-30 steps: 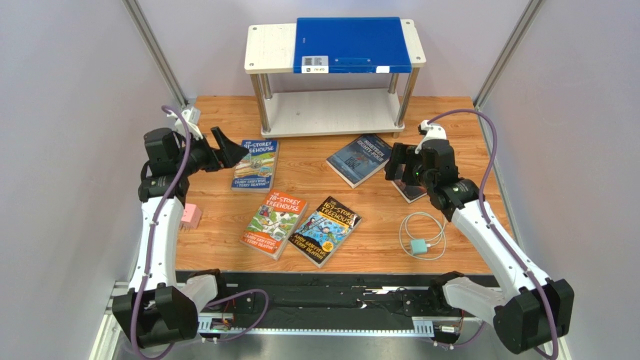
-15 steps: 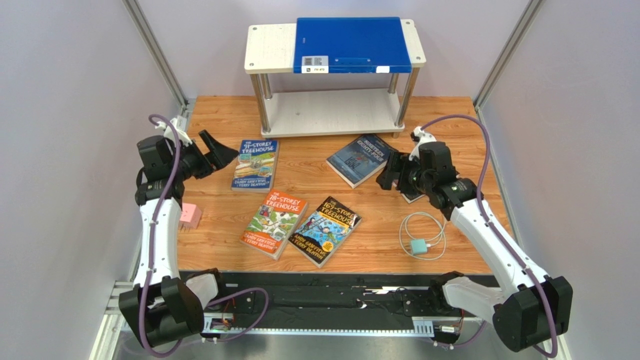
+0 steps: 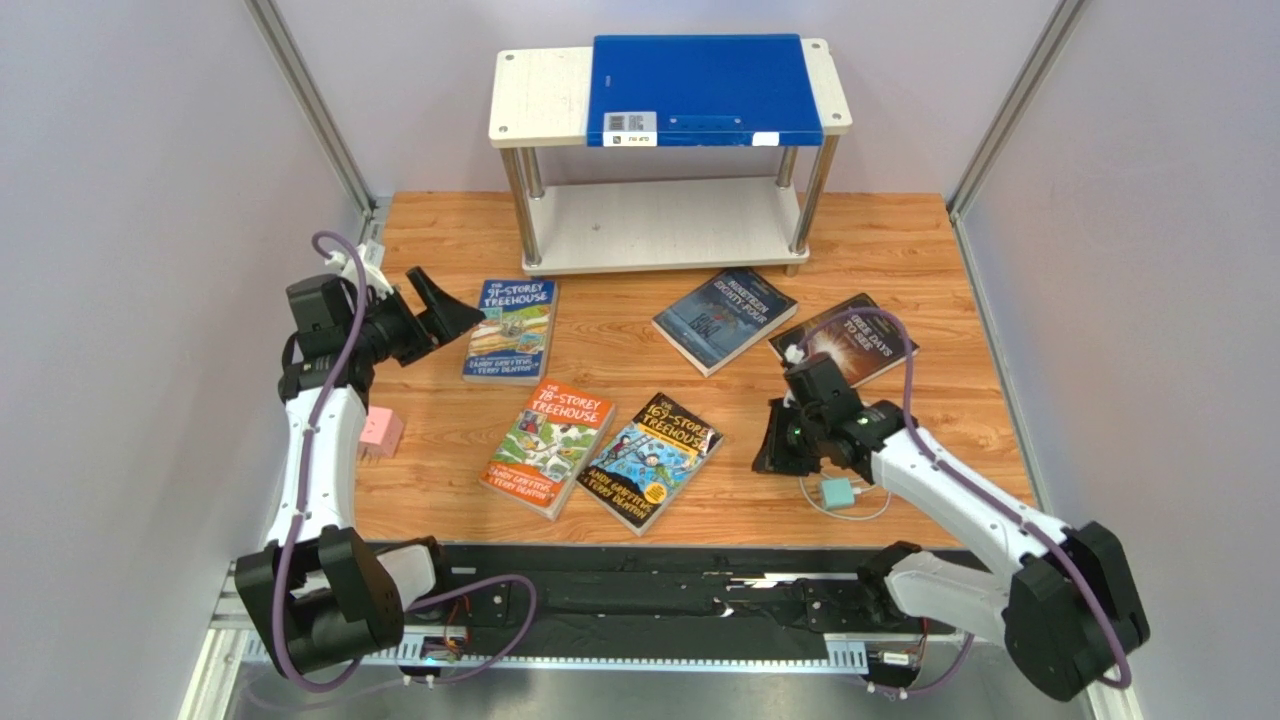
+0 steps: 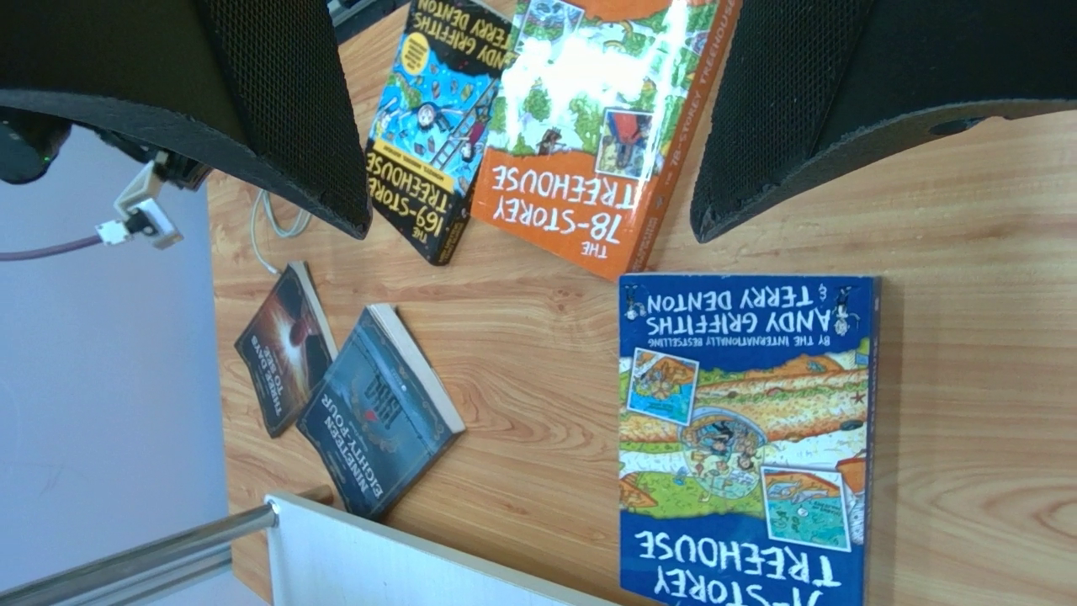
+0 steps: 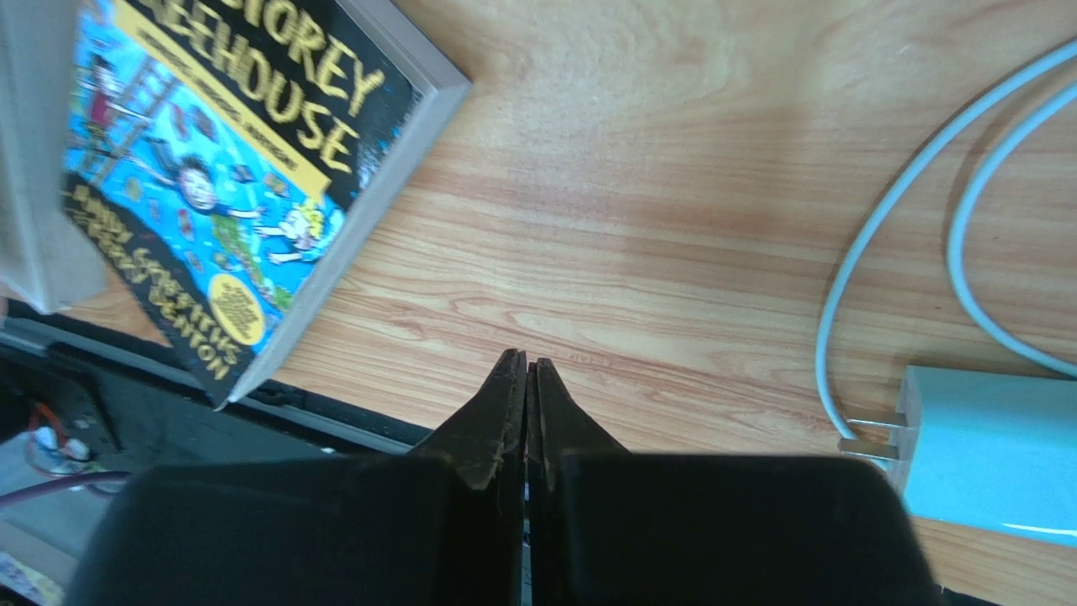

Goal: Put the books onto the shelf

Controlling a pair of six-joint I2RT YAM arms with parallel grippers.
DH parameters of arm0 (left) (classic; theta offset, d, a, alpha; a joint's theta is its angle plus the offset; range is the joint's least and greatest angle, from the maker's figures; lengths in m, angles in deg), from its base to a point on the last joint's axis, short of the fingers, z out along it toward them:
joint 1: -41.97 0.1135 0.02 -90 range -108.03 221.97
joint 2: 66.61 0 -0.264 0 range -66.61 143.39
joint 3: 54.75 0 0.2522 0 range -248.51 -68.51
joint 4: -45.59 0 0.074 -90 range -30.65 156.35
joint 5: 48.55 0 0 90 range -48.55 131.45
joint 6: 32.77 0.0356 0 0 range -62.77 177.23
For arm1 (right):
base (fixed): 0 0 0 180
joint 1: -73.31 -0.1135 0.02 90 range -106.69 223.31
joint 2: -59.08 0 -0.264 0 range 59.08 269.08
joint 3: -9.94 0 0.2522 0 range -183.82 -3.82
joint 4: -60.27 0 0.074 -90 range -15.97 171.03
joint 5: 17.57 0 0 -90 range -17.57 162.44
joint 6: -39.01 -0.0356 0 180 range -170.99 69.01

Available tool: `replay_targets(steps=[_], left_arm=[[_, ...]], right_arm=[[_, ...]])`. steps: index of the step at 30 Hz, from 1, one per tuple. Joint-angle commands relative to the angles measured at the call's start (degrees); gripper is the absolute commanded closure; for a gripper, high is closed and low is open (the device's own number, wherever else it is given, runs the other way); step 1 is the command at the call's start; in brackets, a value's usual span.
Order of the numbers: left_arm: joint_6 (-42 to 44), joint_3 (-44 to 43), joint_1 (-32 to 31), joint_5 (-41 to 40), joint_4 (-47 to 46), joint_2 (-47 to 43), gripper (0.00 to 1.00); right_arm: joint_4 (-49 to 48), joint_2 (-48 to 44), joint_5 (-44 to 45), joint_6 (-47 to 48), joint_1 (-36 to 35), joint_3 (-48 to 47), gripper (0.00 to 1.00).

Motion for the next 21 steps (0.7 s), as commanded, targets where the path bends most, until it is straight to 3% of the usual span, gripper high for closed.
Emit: replay_targets(steps=[1,8,21], left_arm=[[1.3,0.0,-0.4,-1.0,0.7,-0.9,0.00],[3.9,-2.4,-2.6,-6.1,5.6,0.4,0.00],[3.7,-1.9,-2.7,-6.3,5.3,-0.5,0.00]], right_arm=[[4.6,6.6,7.2,-2.4,-4.0,-4.9,1.00],[7.6,16.5,13.8,-1.8,-4.3,-9.3,1.00],[7.0,18.7,14.8,-3.2,-1.3,-5.9,1.00]])
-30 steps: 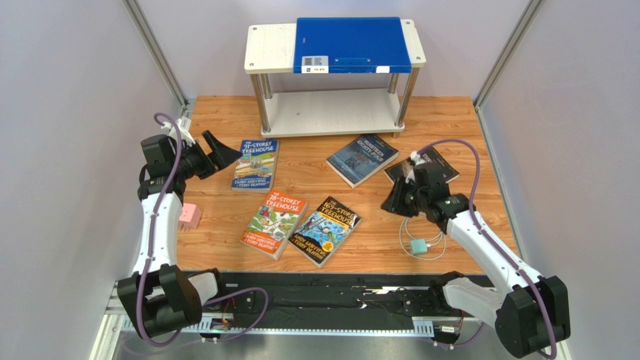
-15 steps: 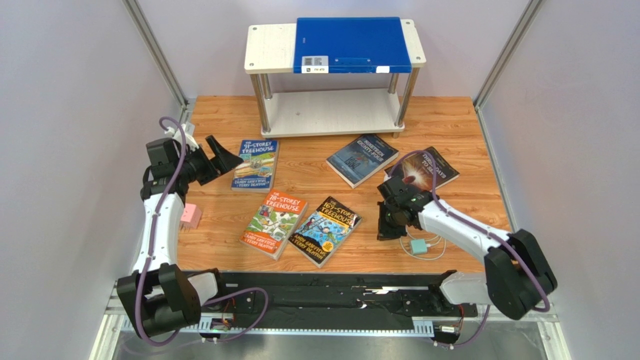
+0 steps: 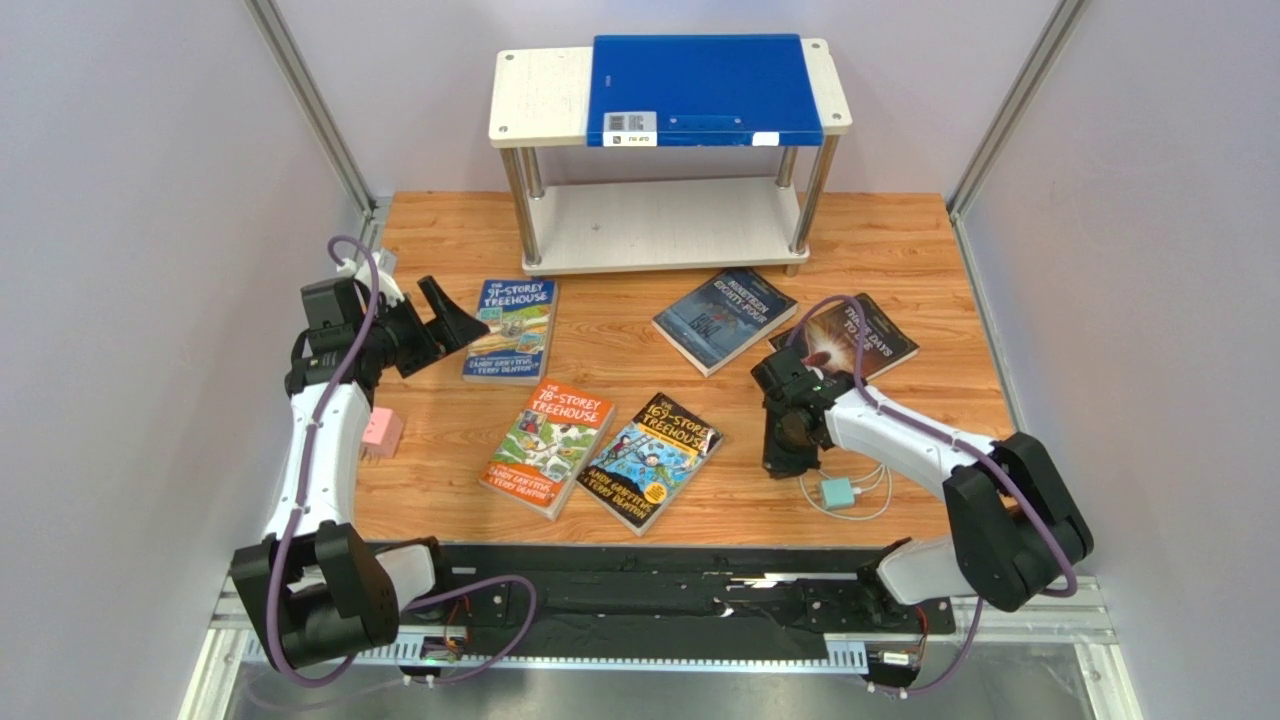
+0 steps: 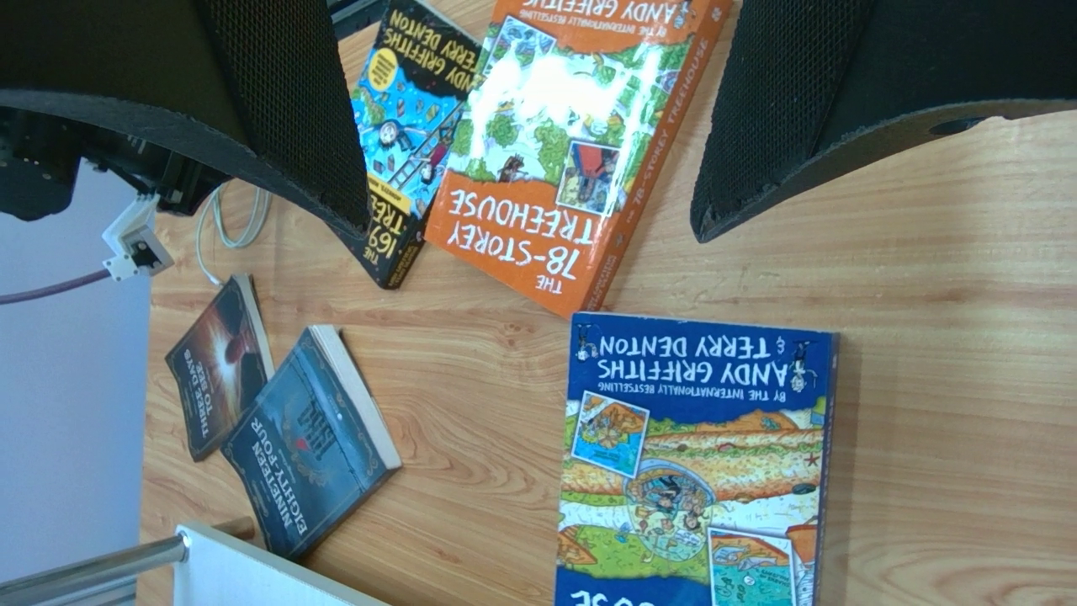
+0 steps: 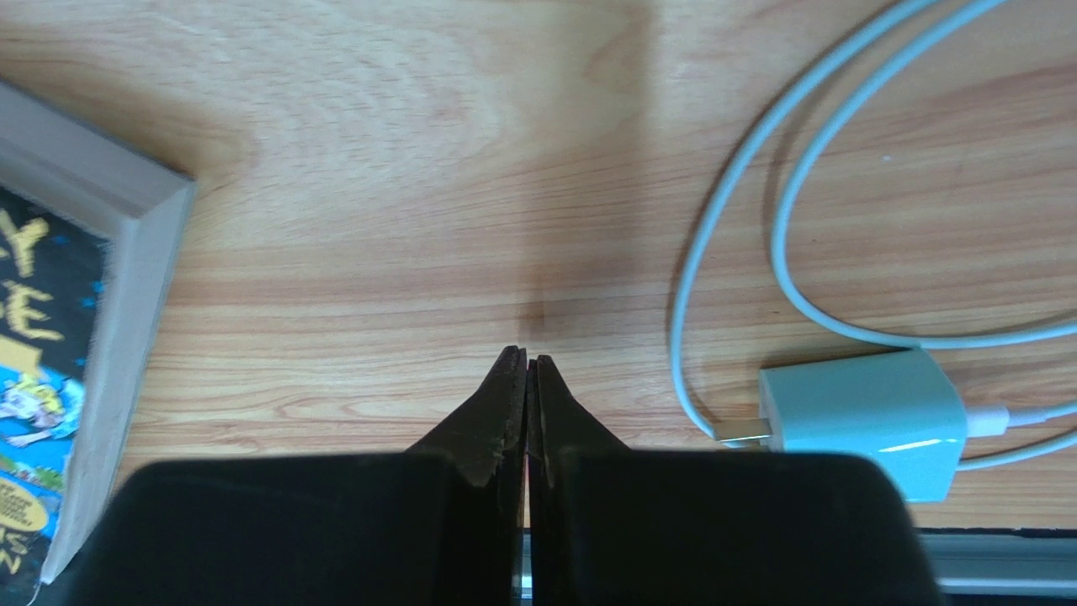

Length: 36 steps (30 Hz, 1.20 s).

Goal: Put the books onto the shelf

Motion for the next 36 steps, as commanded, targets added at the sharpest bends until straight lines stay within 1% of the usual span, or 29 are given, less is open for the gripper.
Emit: replay_targets(steps=[1,9,20,30,33,36], left_arm=[[0.9,-1.5,-0.2,-0.3,-0.1,-1.5,0.00],[0.4,-0.9,-0.3,1.4,-1.1,-1.7,0.00],[0.1,-0.3,-0.5,2.0,-2.0,-2.9,0.00],[1.5,-1.8,-2.5,-1.0,0.9,-5.0,0.00],[1.6,-1.9,-3.1,-1.6,1.1,-5.4,0.00],[1.4,-2.2,-3.2,-1.5,1.1,-5.4,0.00]], right_arm=[[0.2,0.0,0.9,-1.2,2.1,1.4,1.00],[0.0,-0.2,-1.6,-0.7,6.2,3.5,1.00],[1.2,-1.7,-3.2,0.3,16.0,5.3,1.00],[4.6,6.5,2.6,1.6,17.8,0.0,1.00],[4.5,7.8,2.6,2.6,20.6,-0.7,1.00],[4.3,8.3,0.6,4.1,25.2,-1.0,1.00]])
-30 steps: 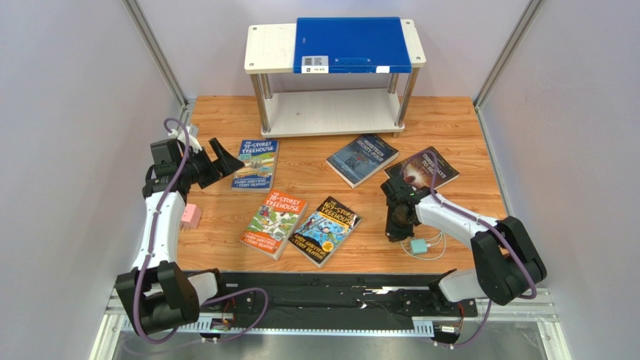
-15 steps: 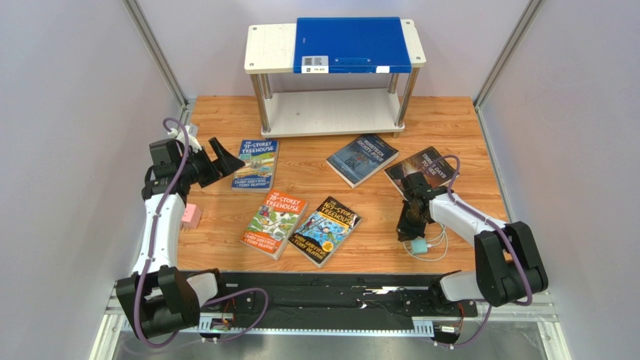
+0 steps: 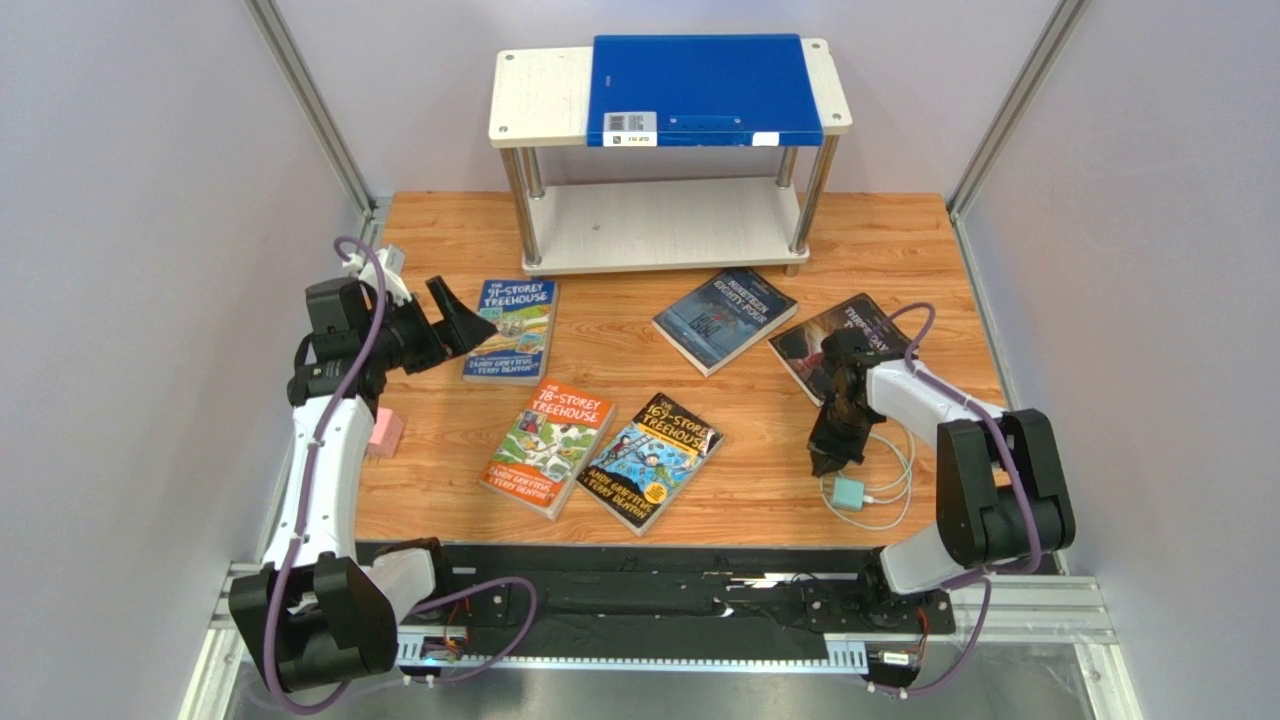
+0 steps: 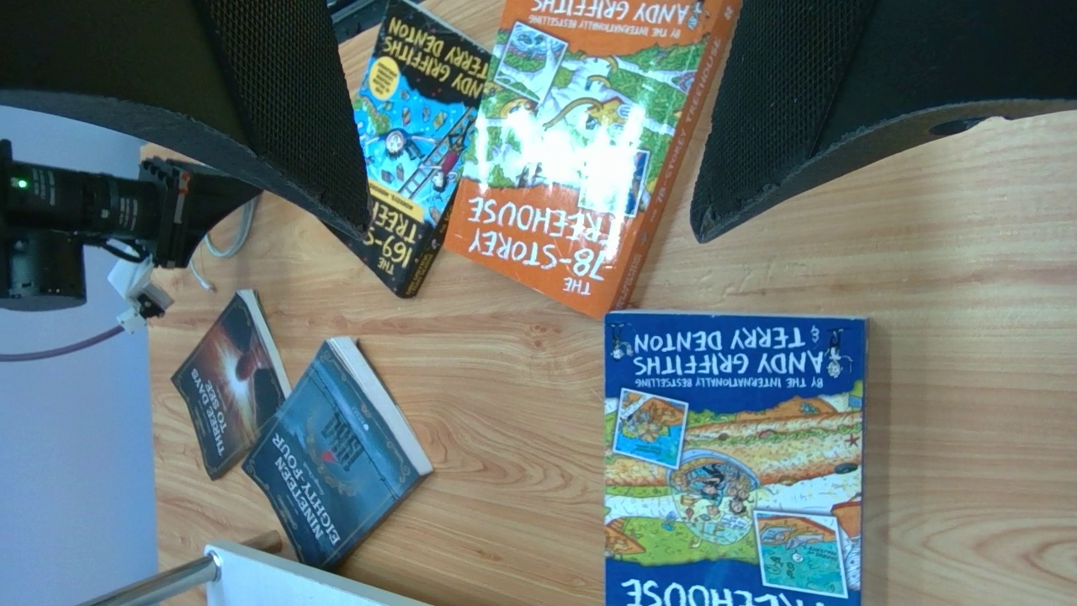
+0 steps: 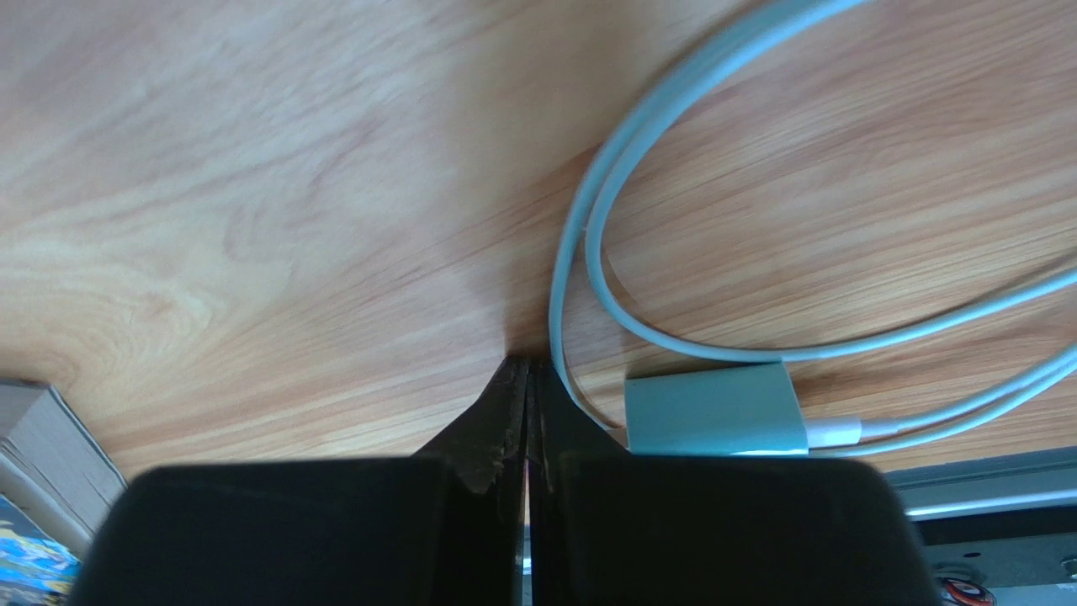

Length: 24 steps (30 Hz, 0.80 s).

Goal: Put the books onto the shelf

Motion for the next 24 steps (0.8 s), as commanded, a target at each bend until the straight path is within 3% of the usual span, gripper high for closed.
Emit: replay_targets(steps=[1,12,18,24], left_arm=[[1.1,-2.3,-0.5,-0.3,0.8,-1.0,0.00],[0.7,-2.8,-0.5,1.0,0.5,-0.1,0.00],[0.9,-2.9,-0.5,1.1,0.7,-0.4,0.00],[1.6,-3.2,-1.2,0.4,0.6,-1.5,0.00]], right_arm=[[-1.3,2.3,3.8,3.2,7.3,0.6,1.00],[-1.5,3.6,1.6,5.6,21.4,-0.8,1.00],[-2.2,1.3,2.3,6.7,21.8,-2.6,1.00],[-1.0,-10.2,3.4,8.7,20.3,-7.1,1.00]])
